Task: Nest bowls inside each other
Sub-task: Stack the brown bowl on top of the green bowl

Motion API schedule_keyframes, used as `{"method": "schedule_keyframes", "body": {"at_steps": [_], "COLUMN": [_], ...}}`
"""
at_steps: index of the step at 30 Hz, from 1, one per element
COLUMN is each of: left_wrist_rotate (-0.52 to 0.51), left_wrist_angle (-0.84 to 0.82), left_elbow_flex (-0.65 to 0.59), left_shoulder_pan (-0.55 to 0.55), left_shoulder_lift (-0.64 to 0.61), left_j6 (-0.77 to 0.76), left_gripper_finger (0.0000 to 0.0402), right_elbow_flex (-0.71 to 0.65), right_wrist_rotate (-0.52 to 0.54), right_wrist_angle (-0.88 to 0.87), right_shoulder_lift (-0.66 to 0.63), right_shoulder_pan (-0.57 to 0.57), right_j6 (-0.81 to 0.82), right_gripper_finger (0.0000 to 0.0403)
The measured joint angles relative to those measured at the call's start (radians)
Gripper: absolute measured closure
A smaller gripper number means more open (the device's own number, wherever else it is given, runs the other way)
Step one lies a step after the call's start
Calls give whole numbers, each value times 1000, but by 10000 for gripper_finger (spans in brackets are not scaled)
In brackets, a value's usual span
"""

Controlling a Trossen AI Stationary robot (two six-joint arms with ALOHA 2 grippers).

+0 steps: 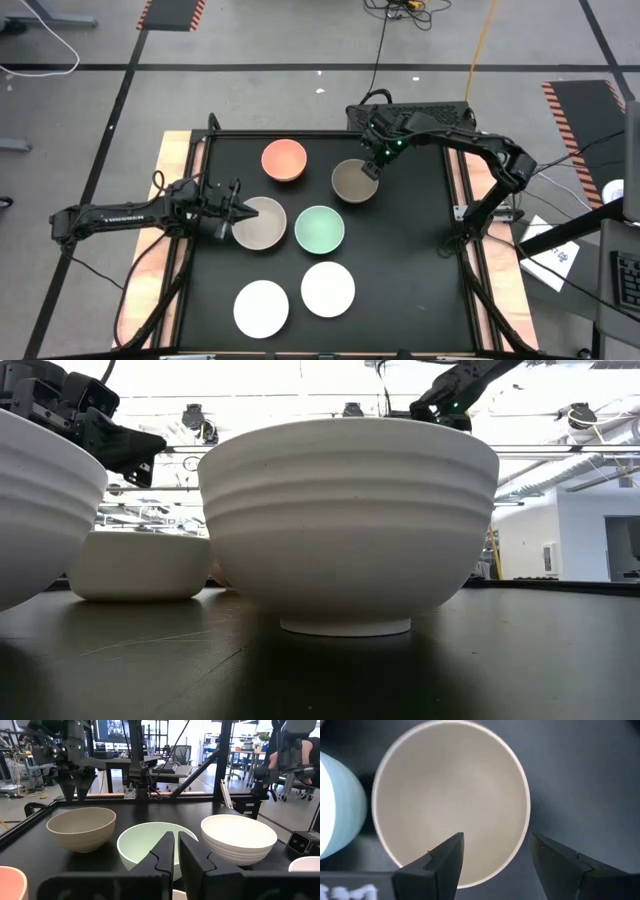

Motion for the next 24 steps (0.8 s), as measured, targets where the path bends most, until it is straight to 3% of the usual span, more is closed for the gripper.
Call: {"method": "schedule_keyframes", "body": {"at_steps": [24], "left_wrist_rotate": [2], "left_wrist_angle": [-8], "left_elbow_flex": [0], "left_shoulder_pan": [0], "left_shoulder_lift": [0], "left_j6": [-15], "left_gripper_finger": [378], "right_elbow_flex": [0], "right_wrist_rotate": [27], "right_wrist_angle": [22], "right_shoulder_lift": [111], "right_shoulder_pan": [2], "right_j6": [-9], "right_gripper_finger": [188]}}
